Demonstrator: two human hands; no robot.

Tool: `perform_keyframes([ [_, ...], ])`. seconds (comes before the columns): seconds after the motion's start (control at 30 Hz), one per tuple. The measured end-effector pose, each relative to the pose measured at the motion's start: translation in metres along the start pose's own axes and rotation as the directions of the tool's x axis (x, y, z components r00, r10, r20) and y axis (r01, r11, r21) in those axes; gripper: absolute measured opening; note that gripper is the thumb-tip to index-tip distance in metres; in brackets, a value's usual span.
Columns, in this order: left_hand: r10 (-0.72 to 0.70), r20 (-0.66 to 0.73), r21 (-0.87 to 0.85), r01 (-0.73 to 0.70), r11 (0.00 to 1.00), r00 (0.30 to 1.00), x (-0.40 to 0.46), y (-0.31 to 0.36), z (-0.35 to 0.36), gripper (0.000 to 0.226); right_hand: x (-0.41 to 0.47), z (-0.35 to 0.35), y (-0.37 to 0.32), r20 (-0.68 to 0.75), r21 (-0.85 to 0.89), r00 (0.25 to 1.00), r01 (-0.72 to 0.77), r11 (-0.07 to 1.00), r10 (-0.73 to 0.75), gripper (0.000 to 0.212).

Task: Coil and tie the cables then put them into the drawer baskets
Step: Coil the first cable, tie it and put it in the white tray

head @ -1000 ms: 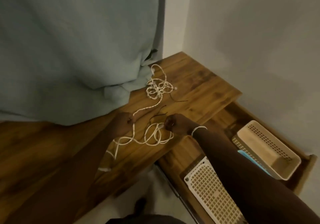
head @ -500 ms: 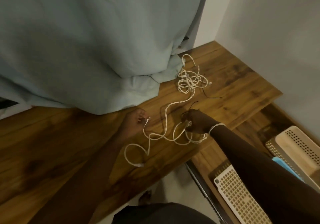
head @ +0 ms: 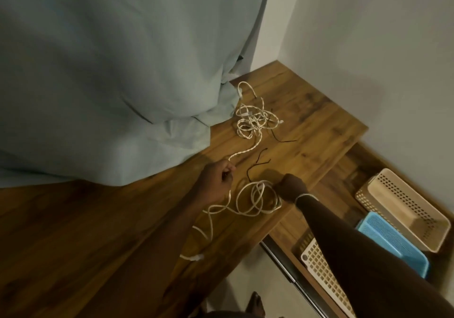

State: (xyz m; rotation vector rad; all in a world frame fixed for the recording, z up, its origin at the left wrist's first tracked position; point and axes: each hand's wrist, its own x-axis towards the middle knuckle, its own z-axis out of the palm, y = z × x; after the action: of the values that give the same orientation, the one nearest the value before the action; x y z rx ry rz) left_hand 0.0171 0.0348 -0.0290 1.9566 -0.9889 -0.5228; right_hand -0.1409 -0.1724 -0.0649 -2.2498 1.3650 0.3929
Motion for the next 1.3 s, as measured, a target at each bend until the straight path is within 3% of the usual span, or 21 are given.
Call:
perform_keyframes([
  [0.17, -0.042, 0.014, 0.037, 0.042, 0.998, 0.999, 0.000, 0.002, 0.006, 0.015, 0.013, 0.009, 0.008, 0.032, 0.125, 0.999, 0.035, 0.991, -0.040, 0.027],
  [0.4, -0.077, 0.000, 0.101, 0.077, 0.992, 0.997, 0.008, 0.014, 0.020, 0.014, -0.007, 0.017, 0.015, 0.056, 0.108, 0.968, 0.236, 0.966, -0.243, 0.035],
  [0.5, -0.109, 0.008, 0.088, 0.108, 0.990, 0.994, 0.011, 0.022, 0.027, 0.013, -0.013, 0.024, 0.022, -0.015, 0.074, 0.962, 0.274, 0.959, -0.274, 0.035],
  [0.6, -0.114, 0.001, 0.049, 0.113, 0.992, 0.994, 0.015, 0.035, 0.029, 0.013, -0.015, 0.013, 0.020, -0.065, 0.204, 0.952, 0.307, 0.930, -0.300, 0.022],
  [0.67, -0.165, -0.001, -0.071, 0.164, 0.984, 0.986, 0.022, 0.052, 0.024, 0.016, -0.017, -0.015, 0.019, -0.020, 0.286, 0.919, 0.382, 0.879, -0.393, 0.010],
  [0.7, -0.226, 0.030, -0.210, 0.227, 0.951, 0.974, 0.027, 0.065, 0.021, 0.017, -0.020, -0.034, 0.020, 0.024, 0.329, 0.886, 0.430, 0.841, -0.462, 0.010],
  [0.77, -0.290, 0.175, -0.447, 0.338, 0.828, 0.941, 0.038, 0.093, 0.012, 0.019, -0.028, -0.079, 0.020, 0.099, 0.344, 0.807, 0.522, 0.781, -0.583, 0.018],
  [0.8, -0.261, 0.254, -0.477, 0.355, 0.804, 0.931, 0.043, 0.108, 0.007, 0.019, -0.033, -0.103, 0.020, 0.118, 0.334, 0.778, 0.555, 0.762, -0.618, 0.018],
  [0.87, -0.162, 0.400, -0.392, 0.328, 0.860, 0.902, 0.051, 0.136, -0.002, 0.018, -0.046, -0.149, 0.018, 0.096, 0.355, 0.740, 0.600, 0.717, -0.666, 0.019],
  [0.93, -0.071, 0.534, -0.295, 0.265, 0.918, 0.843, 0.052, 0.161, -0.009, 0.026, -0.058, -0.187, 0.015, -0.011, 0.395, 0.713, 0.647, 0.652, -0.702, 0.018],
  [1.0, 0.027, 0.614, -0.305, 0.205, 0.930, 0.788, 0.053, 0.180, -0.012, 0.025, -0.069, -0.216, 0.012, -0.147, 0.398, 0.691, 0.696, 0.597, -0.708, 0.016],
  [1.07, 0.103, 0.595, -0.362, 0.151, 0.920, 0.797, 0.053, 0.192, -0.010, 0.026, -0.078, -0.238, 0.012, -0.245, 0.380, 0.672, 0.730, 0.569, -0.699, 0.014],
  [1.2, 0.185, 0.439, -0.452, 0.039, 0.891, 0.879, 0.051, 0.212, -0.003, 0.027, -0.093, -0.257, 0.024, -0.369, 0.397, 0.640, 0.764, 0.509, -0.674, 0.015],
  [1.3, 0.207, 0.405, -0.506, 0.029, 0.862, 0.890, 0.048, 0.228, -0.003, 0.026, -0.098, -0.256, 0.038, -0.444, 0.509, 0.622, 0.768, 0.390, -0.646, 0.022],
])
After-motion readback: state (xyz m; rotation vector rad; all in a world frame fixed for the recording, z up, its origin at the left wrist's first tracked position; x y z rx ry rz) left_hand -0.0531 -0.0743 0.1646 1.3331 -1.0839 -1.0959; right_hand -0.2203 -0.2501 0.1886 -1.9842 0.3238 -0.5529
